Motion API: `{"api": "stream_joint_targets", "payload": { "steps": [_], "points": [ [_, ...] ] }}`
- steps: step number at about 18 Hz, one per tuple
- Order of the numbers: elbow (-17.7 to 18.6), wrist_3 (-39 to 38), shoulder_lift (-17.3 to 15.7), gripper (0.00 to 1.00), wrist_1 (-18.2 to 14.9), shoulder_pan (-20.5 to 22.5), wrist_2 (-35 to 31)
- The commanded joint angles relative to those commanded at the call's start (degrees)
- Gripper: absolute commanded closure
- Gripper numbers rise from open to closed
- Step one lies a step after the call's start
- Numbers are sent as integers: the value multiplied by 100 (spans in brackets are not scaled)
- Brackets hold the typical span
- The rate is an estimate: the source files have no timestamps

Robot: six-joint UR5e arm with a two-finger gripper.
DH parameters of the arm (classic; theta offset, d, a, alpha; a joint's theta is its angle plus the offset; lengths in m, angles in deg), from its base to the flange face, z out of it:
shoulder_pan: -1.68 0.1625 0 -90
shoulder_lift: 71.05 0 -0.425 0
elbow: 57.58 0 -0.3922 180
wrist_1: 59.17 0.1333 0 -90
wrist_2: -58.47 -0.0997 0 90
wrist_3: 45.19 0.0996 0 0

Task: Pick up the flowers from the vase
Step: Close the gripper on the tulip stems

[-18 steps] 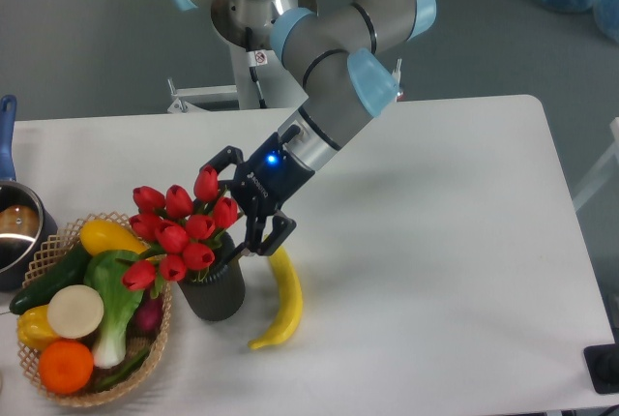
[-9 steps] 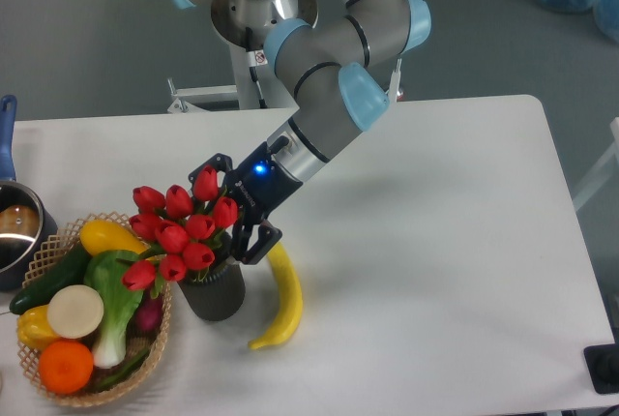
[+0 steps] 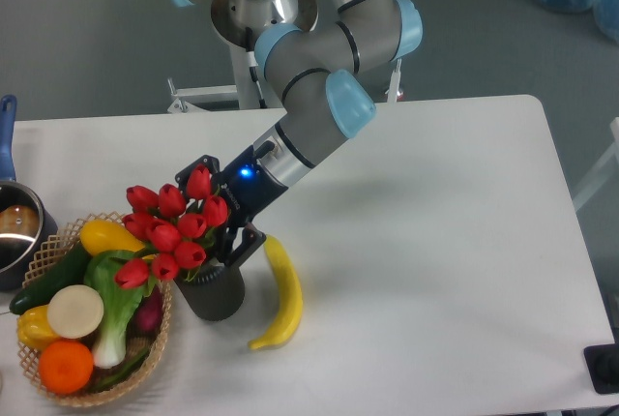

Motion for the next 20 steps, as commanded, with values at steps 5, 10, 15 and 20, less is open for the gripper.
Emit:
{"api": "stream_joint_targets", "payload": {
  "steps": [5,10,15,20],
  "points": [
    [-18,0,0,28,0,9,27],
    [-35,-18,-9,51,-9,9,36],
    [-26,-44,-18,62,-9,44,44],
    [-35,-53,-26,61,-9,123,307]
  ]
}}
